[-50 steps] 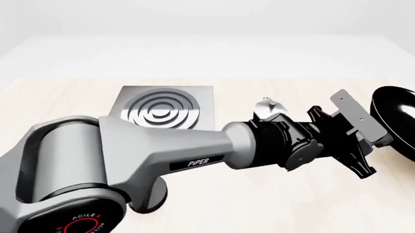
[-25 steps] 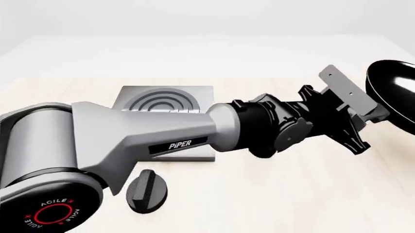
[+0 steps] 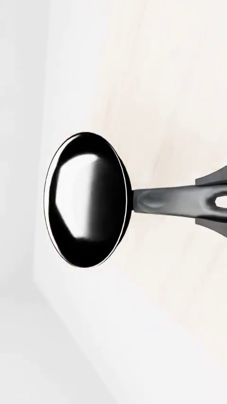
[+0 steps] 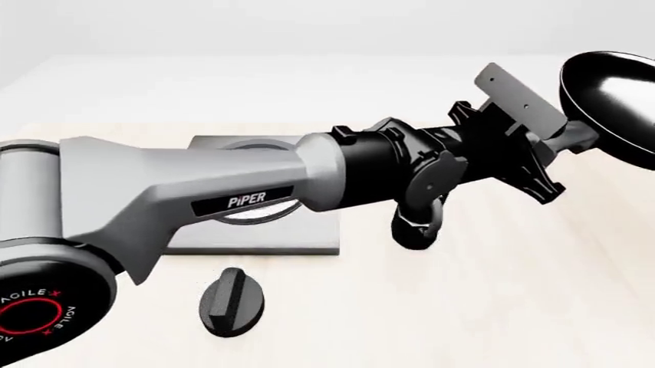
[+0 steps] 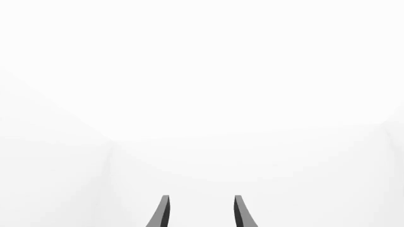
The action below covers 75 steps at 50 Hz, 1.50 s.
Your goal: Put the frying pan on the stove.
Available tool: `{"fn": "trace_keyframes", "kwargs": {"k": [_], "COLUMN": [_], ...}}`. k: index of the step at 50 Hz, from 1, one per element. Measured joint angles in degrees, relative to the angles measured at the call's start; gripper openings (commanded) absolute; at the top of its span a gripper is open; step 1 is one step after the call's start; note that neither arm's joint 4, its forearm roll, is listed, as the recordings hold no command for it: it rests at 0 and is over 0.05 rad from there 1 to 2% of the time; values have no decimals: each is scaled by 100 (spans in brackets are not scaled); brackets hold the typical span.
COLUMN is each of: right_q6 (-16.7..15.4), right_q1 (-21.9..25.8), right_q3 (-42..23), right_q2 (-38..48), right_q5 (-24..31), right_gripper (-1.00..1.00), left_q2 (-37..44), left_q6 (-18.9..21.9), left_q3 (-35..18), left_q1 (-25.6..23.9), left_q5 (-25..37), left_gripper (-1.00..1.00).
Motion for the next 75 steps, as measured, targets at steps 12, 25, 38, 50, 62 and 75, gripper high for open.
{"fn": "trace_keyframes", "kwargs": {"k": [12,25,38,50,62,75], "right_q6": [-29,-66,-109,-152,-208,-242], "right_q1": [13,30,38,55,90,96], "right_q3": [15,29,55,85,121,139], "right_q2": [0,0,0,0,0,0], "right_q5": [2,3,9,15,18,23], "right_gripper": [100,100,100,100,100,100], "left_q2": [-235,-455,-653,-842,-1113,-1425], "left_q6": [-31,-67,-105,-136,-164,-197], "left_q3": [154,325,510,722,994,1322], "left_q1": [155,331,498,650,789,984], "left_q5": [-106,-227,-350,-472,-594,-736], "left_gripper": [-100,-100,-100,-100,-100,-100]}}
